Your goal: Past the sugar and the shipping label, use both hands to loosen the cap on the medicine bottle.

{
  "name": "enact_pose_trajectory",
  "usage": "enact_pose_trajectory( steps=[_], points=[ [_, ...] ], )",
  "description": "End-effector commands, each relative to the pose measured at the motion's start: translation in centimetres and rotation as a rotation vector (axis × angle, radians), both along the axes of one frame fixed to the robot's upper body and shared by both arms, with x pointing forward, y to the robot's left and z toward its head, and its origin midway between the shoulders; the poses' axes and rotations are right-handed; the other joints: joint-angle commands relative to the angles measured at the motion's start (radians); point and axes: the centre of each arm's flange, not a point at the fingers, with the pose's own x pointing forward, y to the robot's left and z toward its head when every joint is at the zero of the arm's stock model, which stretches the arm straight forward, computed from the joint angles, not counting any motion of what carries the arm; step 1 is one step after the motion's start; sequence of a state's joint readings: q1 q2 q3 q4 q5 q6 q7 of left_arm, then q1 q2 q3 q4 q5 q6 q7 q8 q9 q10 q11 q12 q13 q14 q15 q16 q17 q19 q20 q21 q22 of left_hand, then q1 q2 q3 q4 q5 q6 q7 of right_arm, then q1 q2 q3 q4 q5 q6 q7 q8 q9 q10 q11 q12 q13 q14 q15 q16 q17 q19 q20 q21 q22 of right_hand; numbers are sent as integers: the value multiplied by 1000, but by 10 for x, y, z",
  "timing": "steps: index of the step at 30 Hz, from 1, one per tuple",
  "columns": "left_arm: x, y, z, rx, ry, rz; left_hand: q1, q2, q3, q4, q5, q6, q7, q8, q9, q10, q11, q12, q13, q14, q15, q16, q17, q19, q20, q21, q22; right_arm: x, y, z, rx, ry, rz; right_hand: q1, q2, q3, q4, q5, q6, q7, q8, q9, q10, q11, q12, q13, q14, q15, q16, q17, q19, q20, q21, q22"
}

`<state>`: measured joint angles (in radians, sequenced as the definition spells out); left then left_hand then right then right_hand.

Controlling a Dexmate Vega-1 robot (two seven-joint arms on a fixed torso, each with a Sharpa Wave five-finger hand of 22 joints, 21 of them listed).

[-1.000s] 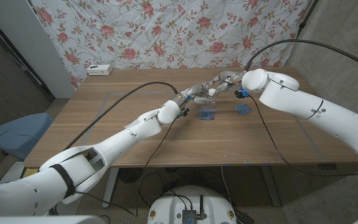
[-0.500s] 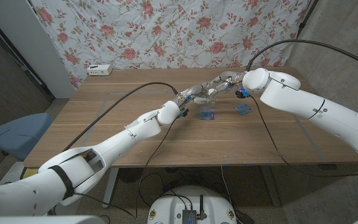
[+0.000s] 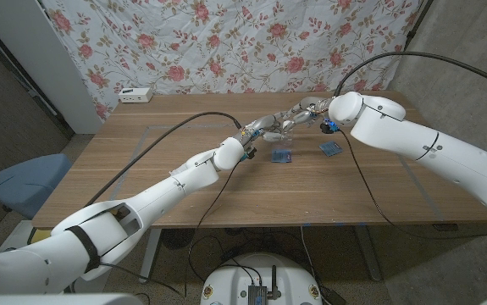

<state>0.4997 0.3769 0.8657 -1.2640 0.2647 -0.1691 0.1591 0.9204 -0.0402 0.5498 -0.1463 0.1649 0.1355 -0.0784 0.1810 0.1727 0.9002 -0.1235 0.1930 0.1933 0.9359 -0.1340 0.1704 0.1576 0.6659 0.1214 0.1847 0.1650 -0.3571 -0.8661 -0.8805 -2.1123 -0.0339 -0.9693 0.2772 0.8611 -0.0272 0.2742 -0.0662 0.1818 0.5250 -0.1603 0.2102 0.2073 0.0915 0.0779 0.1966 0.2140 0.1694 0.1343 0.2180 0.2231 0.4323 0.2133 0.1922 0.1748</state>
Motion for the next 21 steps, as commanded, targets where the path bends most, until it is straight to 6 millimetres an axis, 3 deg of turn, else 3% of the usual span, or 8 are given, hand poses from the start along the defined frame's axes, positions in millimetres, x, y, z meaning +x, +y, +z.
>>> enact_pose_trajectory(
  steps=[1,3,7,21],
  points=[
    [0,-2,1,5,-2,-6,4,11,7,-1,8,2,-1,3,2,21,-17,4,5,-1,-40,5,4,-4,0,1,2,1,2,1,-34,1,-54,-28,-3,-14,6,11,0,21,-1,5,3,11,9,0,3,5,5,3,1,2,5,2],
    [0,-2,2,5,-2,-7,4,11,7,-1,8,3,-1,3,2,22,-17,4,5,-2,-39,4,4,-4,0,1,2,1,2,1,-43,1,-56,-43,-5,-21,10,14,-1,41,-1,6,3,14,10,0,4,5,5,3,2,2,5,2],
    [0,-3,2,7,0,-7,5,11,7,-1,8,3,-1,4,2,21,-18,3,5,0,-39,5,4,-4,0,1,2,2,2,1,-55,-2,-70,-57,-5,-27,15,16,-1,53,-1,7,5,19,11,0,5,8,6,3,3,2,6,2],
    [0,-5,1,6,3,-5,4,11,7,-2,8,5,-3,4,2,22,-17,4,5,-1,-38,5,4,-4,-1,1,2,3,2,0,-65,-2,-101,-64,-1,-30,10,25,42,80,17,10,16,29,15,1,16,19,8,-1,8,1,7,3]
  ],
)
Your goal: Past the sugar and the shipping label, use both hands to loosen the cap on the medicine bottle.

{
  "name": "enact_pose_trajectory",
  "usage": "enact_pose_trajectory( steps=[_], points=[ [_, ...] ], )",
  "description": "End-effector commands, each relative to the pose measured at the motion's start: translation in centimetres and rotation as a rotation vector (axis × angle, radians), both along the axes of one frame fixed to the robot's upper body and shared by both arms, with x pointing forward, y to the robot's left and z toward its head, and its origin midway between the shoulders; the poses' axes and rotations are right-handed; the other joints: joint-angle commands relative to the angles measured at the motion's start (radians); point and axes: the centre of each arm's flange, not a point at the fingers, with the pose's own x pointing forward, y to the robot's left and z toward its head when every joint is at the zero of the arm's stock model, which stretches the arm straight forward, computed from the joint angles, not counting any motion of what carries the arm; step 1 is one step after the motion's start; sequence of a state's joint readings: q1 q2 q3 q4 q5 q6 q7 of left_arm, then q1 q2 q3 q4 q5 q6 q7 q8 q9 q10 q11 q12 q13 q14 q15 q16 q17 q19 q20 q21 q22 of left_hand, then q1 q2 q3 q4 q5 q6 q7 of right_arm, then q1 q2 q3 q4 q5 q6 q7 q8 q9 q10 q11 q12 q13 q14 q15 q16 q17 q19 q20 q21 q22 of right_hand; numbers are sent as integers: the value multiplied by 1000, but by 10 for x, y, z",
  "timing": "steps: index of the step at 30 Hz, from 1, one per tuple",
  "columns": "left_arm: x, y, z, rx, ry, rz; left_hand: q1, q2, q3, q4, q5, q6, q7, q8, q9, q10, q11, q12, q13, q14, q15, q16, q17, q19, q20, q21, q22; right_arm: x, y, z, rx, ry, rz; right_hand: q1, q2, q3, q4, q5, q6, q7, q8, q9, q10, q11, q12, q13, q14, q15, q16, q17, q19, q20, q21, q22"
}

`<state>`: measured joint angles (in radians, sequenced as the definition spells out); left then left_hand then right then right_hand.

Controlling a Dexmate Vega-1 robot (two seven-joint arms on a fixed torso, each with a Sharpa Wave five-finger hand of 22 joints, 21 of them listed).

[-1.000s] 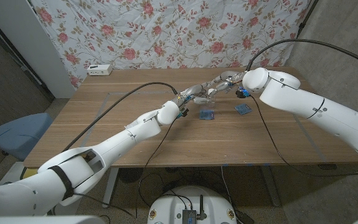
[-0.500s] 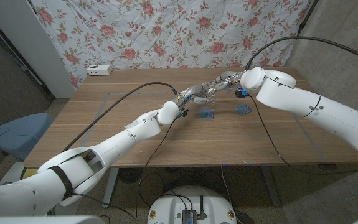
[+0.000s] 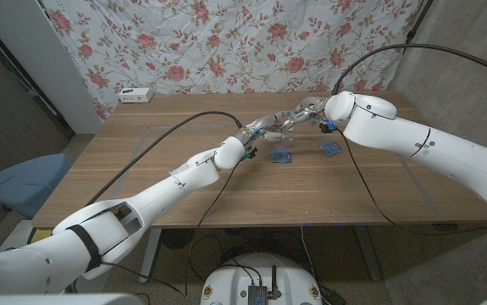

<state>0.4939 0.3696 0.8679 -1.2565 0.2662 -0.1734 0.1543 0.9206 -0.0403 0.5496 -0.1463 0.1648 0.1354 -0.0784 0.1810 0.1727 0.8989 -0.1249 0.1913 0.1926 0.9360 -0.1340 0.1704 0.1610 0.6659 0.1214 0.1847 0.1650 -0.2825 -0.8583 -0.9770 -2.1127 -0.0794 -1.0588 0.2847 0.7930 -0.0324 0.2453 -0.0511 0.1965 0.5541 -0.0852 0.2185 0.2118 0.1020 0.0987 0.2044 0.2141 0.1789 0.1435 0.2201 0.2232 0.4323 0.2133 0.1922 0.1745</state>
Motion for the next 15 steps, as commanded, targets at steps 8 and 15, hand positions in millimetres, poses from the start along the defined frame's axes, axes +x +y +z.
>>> enact_pose_trajectory(
  steps=[8,15],
  points=[
    [0,-2,-1,3,3,2,4,10,7,-2,8,5,-4,4,2,25,-16,6,6,-2,-40,5,1,-4,-1,1,2,1,-1,-2,-7,-18,-50,24,13,7,-23,18,51,3,26,11,23,11,12,1,24,9,10,-5,19,0,10,3],
    [0,-1,0,3,3,2,3,10,7,-2,8,5,-4,4,2,24,-17,6,6,-1,-40,6,1,-5,-1,1,2,0,-1,-3,-3,-27,-55,37,18,11,-35,22,87,5,45,19,33,10,14,1,34,2,14,-7,28,-1,12,3]
  ],
)
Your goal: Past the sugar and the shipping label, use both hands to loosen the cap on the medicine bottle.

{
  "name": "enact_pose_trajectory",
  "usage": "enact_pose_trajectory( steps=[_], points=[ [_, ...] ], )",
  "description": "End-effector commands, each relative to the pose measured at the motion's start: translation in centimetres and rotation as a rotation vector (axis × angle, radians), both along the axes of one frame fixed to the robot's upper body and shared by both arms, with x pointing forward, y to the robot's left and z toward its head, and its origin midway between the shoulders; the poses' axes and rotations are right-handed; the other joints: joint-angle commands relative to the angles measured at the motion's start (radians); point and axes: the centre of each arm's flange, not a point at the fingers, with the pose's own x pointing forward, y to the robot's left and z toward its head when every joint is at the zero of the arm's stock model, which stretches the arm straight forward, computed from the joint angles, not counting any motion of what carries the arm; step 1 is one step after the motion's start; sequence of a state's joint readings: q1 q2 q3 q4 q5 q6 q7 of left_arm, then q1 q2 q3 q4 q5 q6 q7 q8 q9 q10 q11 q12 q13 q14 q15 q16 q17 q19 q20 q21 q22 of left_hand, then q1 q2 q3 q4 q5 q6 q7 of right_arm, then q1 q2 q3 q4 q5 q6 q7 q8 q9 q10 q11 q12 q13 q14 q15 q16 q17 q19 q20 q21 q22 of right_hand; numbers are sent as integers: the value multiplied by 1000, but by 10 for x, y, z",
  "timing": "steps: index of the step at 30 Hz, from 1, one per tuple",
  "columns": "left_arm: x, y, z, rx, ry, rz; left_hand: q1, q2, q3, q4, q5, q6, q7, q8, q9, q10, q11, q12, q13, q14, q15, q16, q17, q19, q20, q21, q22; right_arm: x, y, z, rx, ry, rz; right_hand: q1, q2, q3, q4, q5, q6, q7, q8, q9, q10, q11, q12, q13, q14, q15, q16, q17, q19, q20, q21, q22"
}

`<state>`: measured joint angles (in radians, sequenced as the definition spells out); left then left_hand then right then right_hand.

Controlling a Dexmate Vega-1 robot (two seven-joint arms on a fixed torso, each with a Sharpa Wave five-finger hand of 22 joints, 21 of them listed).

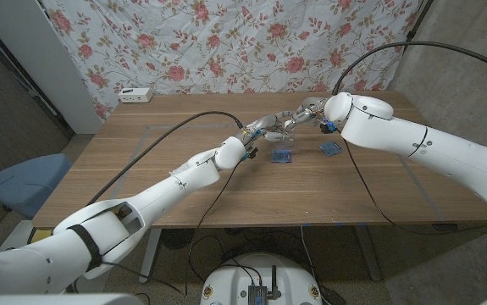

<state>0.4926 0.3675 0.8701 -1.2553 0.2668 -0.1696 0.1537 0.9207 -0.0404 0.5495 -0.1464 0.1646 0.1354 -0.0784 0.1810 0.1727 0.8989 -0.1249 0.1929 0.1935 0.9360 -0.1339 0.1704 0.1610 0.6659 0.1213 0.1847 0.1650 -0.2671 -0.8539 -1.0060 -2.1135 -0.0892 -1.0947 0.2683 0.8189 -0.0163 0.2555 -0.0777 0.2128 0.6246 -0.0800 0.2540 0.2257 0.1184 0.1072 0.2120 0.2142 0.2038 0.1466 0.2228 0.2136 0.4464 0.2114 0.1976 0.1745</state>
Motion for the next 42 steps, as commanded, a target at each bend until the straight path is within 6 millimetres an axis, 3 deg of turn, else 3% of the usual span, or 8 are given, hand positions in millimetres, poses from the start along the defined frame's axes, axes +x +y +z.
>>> enact_pose_trajectory(
  steps=[1,26,38,42],
  points=[
    [0,0,0,2,1,1,3,11,7,-2,8,5,-4,4,2,24,-16,4,5,-1,-40,5,1,-5,0,1,2,-1,0,0,5,-21,-23,12,3,1,-9,6,18,0,11,5,18,0,6,1,11,-1,12,3,15,1,7,3],
    [-1,1,-1,0,0,-3,4,11,7,-2,8,7,-5,5,2,23,-18,4,5,-2,-38,6,1,-5,-1,1,2,-1,4,-1,4,-47,-19,22,15,2,-27,11,96,-36,59,25,53,-12,12,1,41,-19,24,7,38,1,10,2],
    [-1,1,-1,5,2,-6,3,12,7,-2,8,7,-5,4,2,22,-17,4,5,-1,-38,6,1,-5,0,1,2,-2,3,-2,2,-45,-10,45,35,14,-42,13,131,-58,78,26,66,-40,12,1,47,-42,28,10,49,1,10,2],
    [-1,1,0,5,1,-5,2,12,7,-1,8,8,-5,5,2,25,-15,5,5,1,-37,7,1,-5,-1,1,2,-2,3,-2,5,-34,-5,79,54,31,-61,14,131,-71,79,25,67,-54,9,1,45,-47,28,10,50,1,8,2]
  ],
)
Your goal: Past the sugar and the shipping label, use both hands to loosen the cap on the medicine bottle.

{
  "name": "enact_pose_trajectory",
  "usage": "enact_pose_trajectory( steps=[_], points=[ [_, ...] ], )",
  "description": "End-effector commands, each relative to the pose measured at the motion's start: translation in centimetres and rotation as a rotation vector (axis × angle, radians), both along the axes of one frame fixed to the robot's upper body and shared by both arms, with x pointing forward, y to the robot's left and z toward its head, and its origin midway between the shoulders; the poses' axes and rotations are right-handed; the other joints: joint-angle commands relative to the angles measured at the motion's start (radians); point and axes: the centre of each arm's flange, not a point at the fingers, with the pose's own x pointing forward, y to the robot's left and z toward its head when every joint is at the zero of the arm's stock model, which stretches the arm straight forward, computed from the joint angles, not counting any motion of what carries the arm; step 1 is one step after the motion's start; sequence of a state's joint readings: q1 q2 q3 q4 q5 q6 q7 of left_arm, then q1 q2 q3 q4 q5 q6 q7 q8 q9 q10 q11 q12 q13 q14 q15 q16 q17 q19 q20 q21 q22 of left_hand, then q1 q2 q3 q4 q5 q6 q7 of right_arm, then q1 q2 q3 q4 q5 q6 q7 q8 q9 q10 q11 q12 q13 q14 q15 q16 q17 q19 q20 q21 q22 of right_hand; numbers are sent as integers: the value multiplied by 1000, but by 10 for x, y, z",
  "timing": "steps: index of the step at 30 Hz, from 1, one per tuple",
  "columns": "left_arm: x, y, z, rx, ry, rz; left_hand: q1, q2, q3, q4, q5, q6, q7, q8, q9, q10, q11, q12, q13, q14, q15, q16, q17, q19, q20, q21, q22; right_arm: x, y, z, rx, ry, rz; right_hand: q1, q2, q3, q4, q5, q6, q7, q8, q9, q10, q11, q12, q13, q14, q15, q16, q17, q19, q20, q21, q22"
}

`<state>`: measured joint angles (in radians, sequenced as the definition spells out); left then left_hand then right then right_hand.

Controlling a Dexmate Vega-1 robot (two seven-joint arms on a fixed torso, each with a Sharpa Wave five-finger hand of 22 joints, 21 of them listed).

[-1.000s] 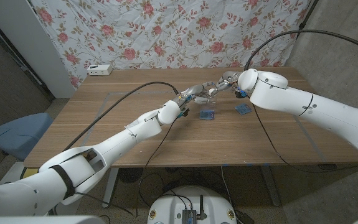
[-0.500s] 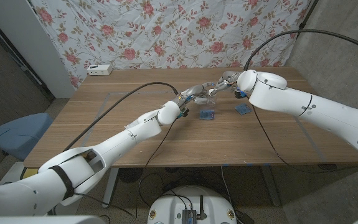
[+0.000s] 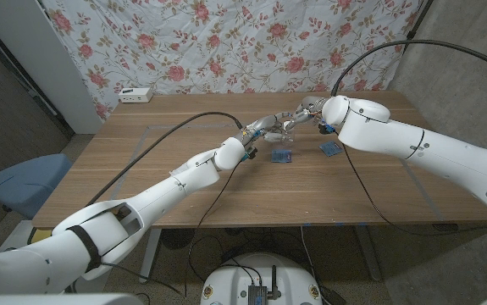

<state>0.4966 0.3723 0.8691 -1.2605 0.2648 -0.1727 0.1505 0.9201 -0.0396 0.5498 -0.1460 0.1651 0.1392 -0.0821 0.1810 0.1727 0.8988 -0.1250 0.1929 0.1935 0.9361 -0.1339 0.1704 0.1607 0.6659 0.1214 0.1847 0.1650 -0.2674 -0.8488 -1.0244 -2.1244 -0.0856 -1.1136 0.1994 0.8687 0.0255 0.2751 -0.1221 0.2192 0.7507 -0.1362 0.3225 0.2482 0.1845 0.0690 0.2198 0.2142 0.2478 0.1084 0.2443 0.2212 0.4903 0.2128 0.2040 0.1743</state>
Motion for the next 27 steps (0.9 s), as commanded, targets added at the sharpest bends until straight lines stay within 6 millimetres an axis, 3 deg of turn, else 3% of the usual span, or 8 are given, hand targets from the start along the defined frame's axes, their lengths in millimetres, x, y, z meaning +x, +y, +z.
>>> enact_pose_trajectory(
  steps=[1,7,14,19,27],
  points=[
    [0,0,1,3,-2,-2,3,10,7,-2,8,4,-2,5,2,24,-14,4,5,1,-38,6,1,-5,0,1,2,0,-1,-1,6,14,17,37,18,16,-20,7,6,-17,11,2,0,-17,0,1,-1,-12,6,3,6,0,1,2],
    [0,-1,0,3,1,-3,1,10,6,-1,8,4,-1,5,2,24,-14,4,5,1,-37,6,1,-5,-1,1,2,-1,-3,-1,10,24,20,94,52,46,-43,0,2,-34,10,0,-5,-43,-6,0,-6,-22,4,5,5,-1,-3,1],
    [-1,-1,-1,2,3,0,0,13,8,0,8,3,1,4,2,23,-13,4,5,-1,-38,5,1,-6,0,1,2,-1,-4,-2,21,29,36,134,77,65,-50,-11,13,-55,13,-3,-9,-91,-10,-1,-15,-36,2,7,1,-3,-6,1],
    [-1,-1,-2,-1,4,1,-2,13,9,1,8,4,0,4,2,25,-14,5,5,0,-36,5,1,-5,-1,1,2,-2,-5,-2,32,32,52,152,100,78,-48,-18,10,-77,10,-5,-11,-101,-12,-1,-19,-40,3,9,-5,-8,-8,1],
    [-2,-1,-3,-2,5,3,-2,13,10,1,8,2,0,4,2,24,-14,4,5,-1,-36,4,0,-5,0,2,2,-2,-6,-2,44,26,65,170,121,90,-48,-22,0,-85,0,-8,-10,-116,-12,-2,-25,-49,3,12,-12,-15,-10,1]
  ],
)
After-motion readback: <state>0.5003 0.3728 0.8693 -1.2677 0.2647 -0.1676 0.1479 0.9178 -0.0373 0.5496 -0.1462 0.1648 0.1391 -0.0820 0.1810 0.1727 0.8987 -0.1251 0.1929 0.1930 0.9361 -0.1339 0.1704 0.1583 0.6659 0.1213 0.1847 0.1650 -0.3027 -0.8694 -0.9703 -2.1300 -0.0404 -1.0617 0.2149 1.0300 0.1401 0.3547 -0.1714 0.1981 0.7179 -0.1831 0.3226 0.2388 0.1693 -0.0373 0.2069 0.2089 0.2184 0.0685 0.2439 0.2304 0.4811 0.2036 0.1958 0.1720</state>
